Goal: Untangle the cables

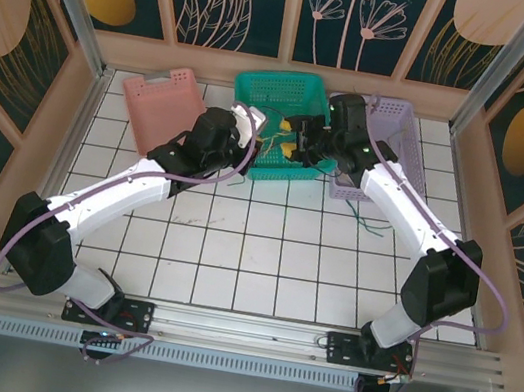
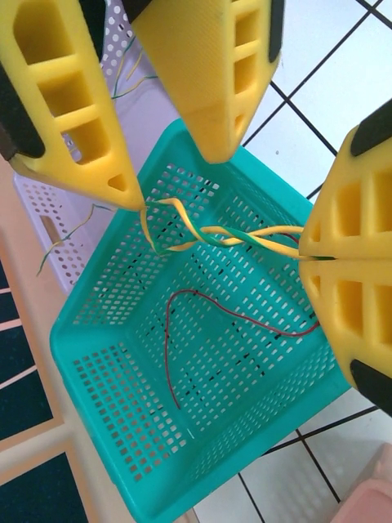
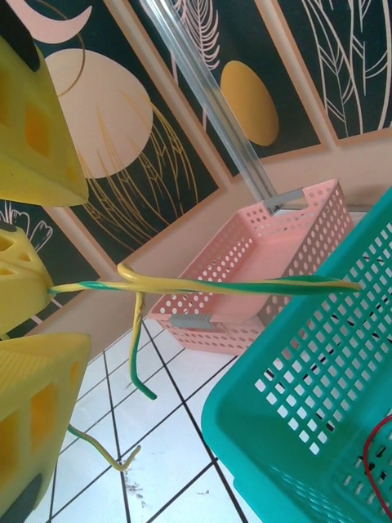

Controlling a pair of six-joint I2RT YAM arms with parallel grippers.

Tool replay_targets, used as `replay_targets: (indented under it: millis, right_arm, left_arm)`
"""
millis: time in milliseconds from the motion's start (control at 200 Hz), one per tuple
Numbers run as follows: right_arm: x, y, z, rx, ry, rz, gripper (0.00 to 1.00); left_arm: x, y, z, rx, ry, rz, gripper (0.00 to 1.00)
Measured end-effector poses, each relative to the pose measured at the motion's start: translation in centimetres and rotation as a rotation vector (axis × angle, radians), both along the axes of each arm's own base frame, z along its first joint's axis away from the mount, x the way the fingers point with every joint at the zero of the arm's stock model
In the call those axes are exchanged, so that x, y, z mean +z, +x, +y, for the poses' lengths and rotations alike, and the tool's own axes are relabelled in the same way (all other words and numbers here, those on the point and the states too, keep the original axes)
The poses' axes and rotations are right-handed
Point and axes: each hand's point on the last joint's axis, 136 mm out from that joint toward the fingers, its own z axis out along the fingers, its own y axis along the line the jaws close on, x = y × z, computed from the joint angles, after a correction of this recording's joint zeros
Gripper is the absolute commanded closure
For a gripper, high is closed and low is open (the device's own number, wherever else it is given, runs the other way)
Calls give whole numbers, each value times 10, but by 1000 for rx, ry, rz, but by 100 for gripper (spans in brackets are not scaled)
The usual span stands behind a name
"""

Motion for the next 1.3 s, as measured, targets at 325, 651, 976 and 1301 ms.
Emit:
replay_targets:
  millis: [325, 651, 976, 1301]
  right_arm:
    - [1, 15, -17, -47, 31, 10, 62]
    - [-15, 8, -15, -33, 39, 68, 58]
    - [-30, 2, -16, -37, 35, 118, 65]
    - [-22, 8, -15, -58, 70, 108, 100]
  left_arm:
    - [2, -9, -8, -23, 18, -15, 100]
    - [2, -9, -9, -20, 27, -21, 100]
    - [1, -11, -11, -24, 42, -28, 100]
    - [-1, -17, -16, -41, 48, -23, 100]
